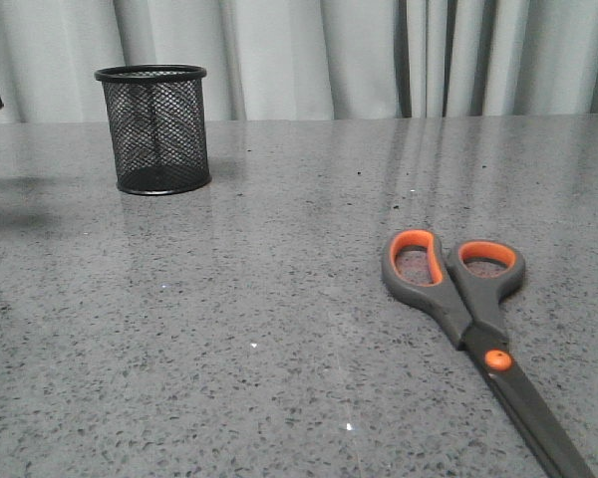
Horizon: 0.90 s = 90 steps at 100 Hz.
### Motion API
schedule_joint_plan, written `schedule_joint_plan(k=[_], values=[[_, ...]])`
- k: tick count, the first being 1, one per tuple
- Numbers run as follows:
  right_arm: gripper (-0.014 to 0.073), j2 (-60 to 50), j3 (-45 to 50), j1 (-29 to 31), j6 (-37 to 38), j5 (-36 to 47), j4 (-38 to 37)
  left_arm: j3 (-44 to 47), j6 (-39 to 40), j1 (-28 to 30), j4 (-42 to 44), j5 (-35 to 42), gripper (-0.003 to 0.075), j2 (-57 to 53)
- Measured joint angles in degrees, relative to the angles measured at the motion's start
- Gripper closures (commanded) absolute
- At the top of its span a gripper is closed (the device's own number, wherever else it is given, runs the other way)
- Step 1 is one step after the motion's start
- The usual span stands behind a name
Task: Put pen and scissors into bin
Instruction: 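Lower the left gripper over the pink marker and close on it, then lift the pink marker upright with the left gripper over the mesh cup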
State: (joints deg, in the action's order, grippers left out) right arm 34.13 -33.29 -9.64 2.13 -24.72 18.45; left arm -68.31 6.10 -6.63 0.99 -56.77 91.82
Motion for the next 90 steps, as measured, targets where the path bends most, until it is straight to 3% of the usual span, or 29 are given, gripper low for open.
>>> schedule_joint_plan(k=[10, 22, 39, 52, 71, 83, 90], values=[[0.0255, 0.1, 0.0, 0.0, 0.0, 0.0, 0.0, 0.0, 0.0, 0.0, 0.0, 0.5, 0.0435, 1.1], [0.0255, 0.08, 0.0, 0.0, 0.0, 0.0, 0.0, -0.58, -0.1, 0.0, 0.26, 0.5, 0.0511, 1.87], [0.0255, 0.22, 0.0, 0.0, 0.0, 0.0, 0.0, -0.96, -1.39, 0.0, 0.84, 1.16, 0.0738, 2.45], [0.0255, 0.22, 0.0, 0.0, 0.0, 0.0, 0.0, -1.19, -5.24, 0.0, -2.59, 3.63, 0.0739, 2.45], [0.0255, 0.22, 0.0, 0.0, 0.0, 0.0, 0.0, -3.13, -17.17, -0.1, -21.5, 16.07, 0.0739, -3.2], [0.0255, 0.22, 0.0, 0.0, 0.0, 0.11, 0.0, -4.15, -33.61, -0.1, -43.55, 25.65, 0.0738, -8.56], [0.0255, 0.22, 0.0, 0.0, 0.0, 0.59, 0.0, -4.25, -47.43, -0.14, -58.97, 28.1, 0.0739, -9.9]])
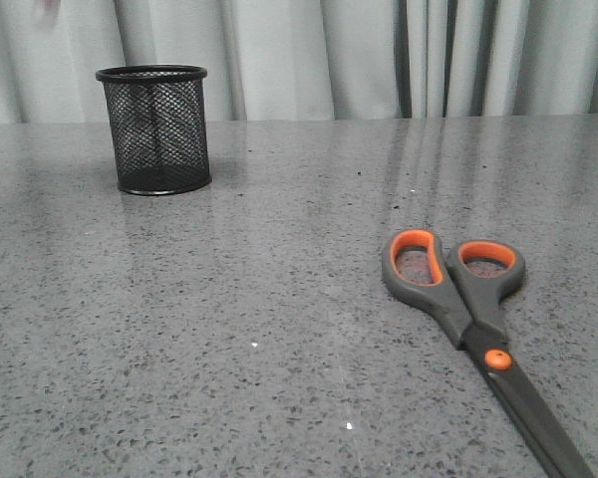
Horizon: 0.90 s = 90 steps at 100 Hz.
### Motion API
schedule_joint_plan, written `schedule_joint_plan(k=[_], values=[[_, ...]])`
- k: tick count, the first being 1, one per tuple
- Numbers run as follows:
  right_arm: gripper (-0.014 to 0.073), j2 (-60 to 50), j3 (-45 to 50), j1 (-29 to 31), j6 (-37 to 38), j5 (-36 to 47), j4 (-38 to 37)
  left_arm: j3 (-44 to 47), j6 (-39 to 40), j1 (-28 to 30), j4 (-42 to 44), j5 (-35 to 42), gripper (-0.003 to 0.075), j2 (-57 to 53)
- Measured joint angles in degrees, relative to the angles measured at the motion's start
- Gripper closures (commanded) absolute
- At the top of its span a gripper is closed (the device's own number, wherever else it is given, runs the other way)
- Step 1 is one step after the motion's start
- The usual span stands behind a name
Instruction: Put pen and scissors into bin
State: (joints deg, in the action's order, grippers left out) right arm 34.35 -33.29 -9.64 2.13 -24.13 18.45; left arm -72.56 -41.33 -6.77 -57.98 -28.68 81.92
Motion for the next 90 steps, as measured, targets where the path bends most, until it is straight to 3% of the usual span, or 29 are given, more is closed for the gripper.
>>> schedule_joint_plan(k=[12, 23, 69, 79, 90], values=[[0.0255, 0.0, 0.0, 0.0, 0.0, 1.53, 0.0, 0.0, -23.46, -1.04, -22.07, 1.25, 0.0738, 0.65], [0.0255, 0.0, 0.0, 0.0, 0.0, 2.25, 0.0, 0.0, -36.63, -2.78, -32.38, 2.3, 0.0739, 3.15], [0.0255, 0.0, 0.0, 0.0, 0.0, 2.48, 0.0, 0.11, -52.97, -3.85, -43.91, 2.6, 0.0729, 15.13], [0.0255, 0.0, 0.0, 0.0, 0.0, 2.48, 0.0, 0.11, -55.19, -3.85, -44.38, 1.97, 0.0623, 15.67], [0.0255, 0.0, 0.0, 0.0, 0.0, 2.48, 0.0, 0.11, -56.3, -3.85, -44.47, 1.65, 0.0415, 15.81]])
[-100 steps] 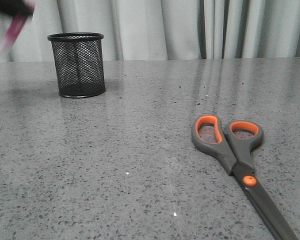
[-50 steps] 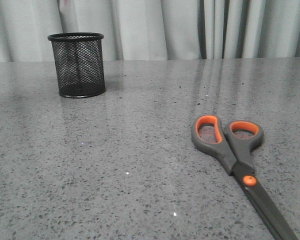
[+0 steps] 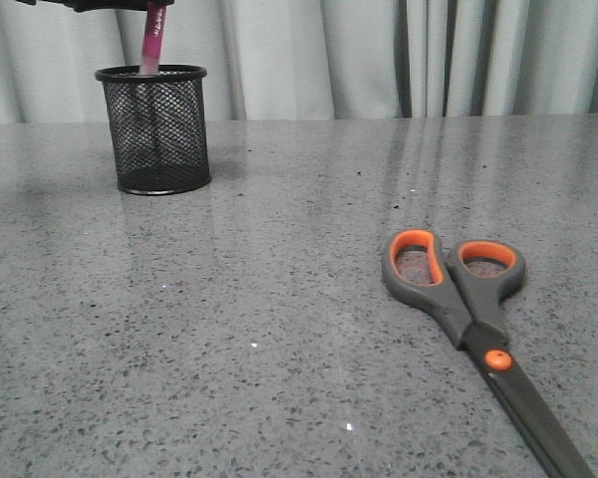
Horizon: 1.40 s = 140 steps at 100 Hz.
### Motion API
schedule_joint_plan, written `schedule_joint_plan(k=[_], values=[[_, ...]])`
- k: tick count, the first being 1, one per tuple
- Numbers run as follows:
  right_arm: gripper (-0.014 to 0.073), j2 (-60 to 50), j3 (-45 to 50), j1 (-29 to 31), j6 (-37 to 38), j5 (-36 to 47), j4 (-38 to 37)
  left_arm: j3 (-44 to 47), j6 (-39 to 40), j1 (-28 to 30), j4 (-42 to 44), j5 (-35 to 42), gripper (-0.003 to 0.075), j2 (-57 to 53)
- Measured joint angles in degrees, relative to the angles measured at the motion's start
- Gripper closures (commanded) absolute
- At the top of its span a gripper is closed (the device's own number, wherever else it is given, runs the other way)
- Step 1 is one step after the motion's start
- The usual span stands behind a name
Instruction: Put pen and scissors into bin
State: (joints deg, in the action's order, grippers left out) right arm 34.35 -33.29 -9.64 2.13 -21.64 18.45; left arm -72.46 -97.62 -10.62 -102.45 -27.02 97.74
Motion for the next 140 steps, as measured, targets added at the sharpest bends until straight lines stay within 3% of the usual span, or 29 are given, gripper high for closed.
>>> schedule_joint_plan(k=[6, 13, 34, 47, 68, 82, 109, 140], values=[[0.0255, 0.0, 0.0, 0.0, 0.0, 0.0, 0.0, 0.0, -0.35, 0.0, -0.13, -0.16, 0.0314, 0.0], [0.0255, 0.0, 0.0, 0.0, 0.0, 0.0, 0.0, 0.0, -0.38, 0.0, -0.13, -0.27, 0.0266, 0.0], [0.0255, 0.15, -1.72, -0.11, -0.74, -1.76, 0.0, 0.0, -0.38, 0.0, -0.13, -0.37, 0.0312, -4.8], [0.0255, 2.45, -8.27, -2.02, -3.75, -9.11, -0.1, 0.0, -0.48, 0.0, -0.13, -0.37, 0.0335, -13.49], [0.0246, 13.22, -19.89, -9.68, -5.24, -23.1, -0.21, 0.0, -0.48, 0.0, 2.13, -2.36, 0.0335, -29.13], [0.0179, 22.46, -24.29, -16.1, -5.23, -28.89, -1.4, 0.0, 2.19, 0.0, 7.59, -3.41, 0.0335, -38.25], [0.0167, 38.28, -30.66, -24.59, 2.48, -39.81, -9.1, 3.96, 6.92, 0.0, 13.39, -3.77, 0.0335, -51.02], [0.0167, 47.44, -32.76, -28.75, 9.81, -43.77, -11.65, 10.38, 7.19, -1.0, 14.02, -0.8, 0.0335, -58.01]])
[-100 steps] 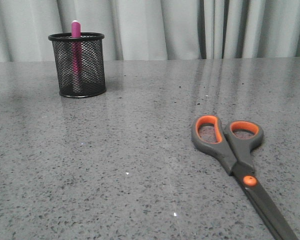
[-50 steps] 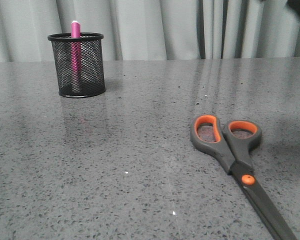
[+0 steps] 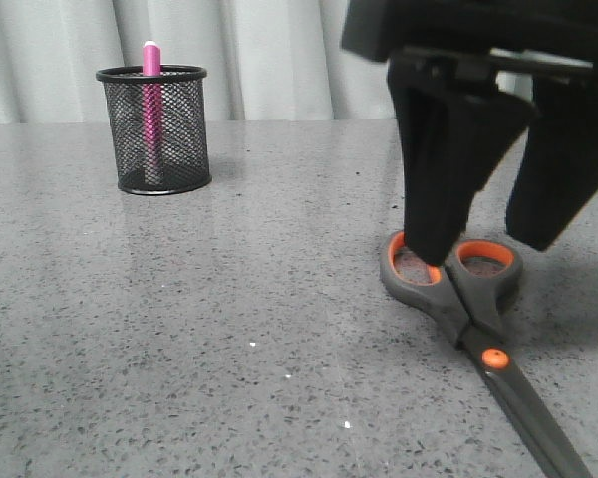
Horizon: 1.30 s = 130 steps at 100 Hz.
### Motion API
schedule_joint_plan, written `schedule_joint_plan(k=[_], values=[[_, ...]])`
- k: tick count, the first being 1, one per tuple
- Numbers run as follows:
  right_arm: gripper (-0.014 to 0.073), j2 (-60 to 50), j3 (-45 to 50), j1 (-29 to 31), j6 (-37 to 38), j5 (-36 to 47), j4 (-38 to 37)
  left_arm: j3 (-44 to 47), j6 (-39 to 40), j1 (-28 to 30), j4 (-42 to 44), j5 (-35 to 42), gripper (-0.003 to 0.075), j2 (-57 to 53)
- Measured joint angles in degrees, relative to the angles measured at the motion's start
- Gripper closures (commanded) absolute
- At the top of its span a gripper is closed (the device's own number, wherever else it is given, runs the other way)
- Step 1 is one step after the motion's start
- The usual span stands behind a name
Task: Put pen and scissors into bin
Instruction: 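Grasp the grey-and-orange scissors at the pivot with the right gripper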
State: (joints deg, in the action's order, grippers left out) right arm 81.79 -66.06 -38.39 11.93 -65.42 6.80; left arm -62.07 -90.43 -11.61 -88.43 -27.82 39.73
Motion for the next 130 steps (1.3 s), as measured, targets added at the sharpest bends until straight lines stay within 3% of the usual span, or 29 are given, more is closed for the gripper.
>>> schedule_joint_plan(k=[31, 67, 77, 99, 130], values=[[0.0167, 3.56, 0.0, -0.12, 2.69, -0.65, -1.04, 0.88, 0.0, -5.38, 0.79, 3.45, 0.0335, -0.81], [0.0177, 8.7, -0.37, -0.12, 3.61, 0.8, -1.41, 1.01, 0.0, -7.46, 0.91, 4.33, 0.0335, -0.81], [0.0257, 9.44, -0.78, -0.12, 3.86, 0.16, -2.1, 1.01, 0.0, -7.6, 1.01, 4.43, 0.0335, -0.81], [0.0666, 11.45, -1.86, -0.12, 3.99, -2.53, -4.62, 1.01, 0.09, -7.64, 1.12, 4.43, 0.0335, -0.81], [0.0661, 11.57, -5.33, -0.63, 3.99, -0.58, -10.05, 1.01, 0.09, -7.64, 1.12, 4.43, 0.0335, -0.81]])
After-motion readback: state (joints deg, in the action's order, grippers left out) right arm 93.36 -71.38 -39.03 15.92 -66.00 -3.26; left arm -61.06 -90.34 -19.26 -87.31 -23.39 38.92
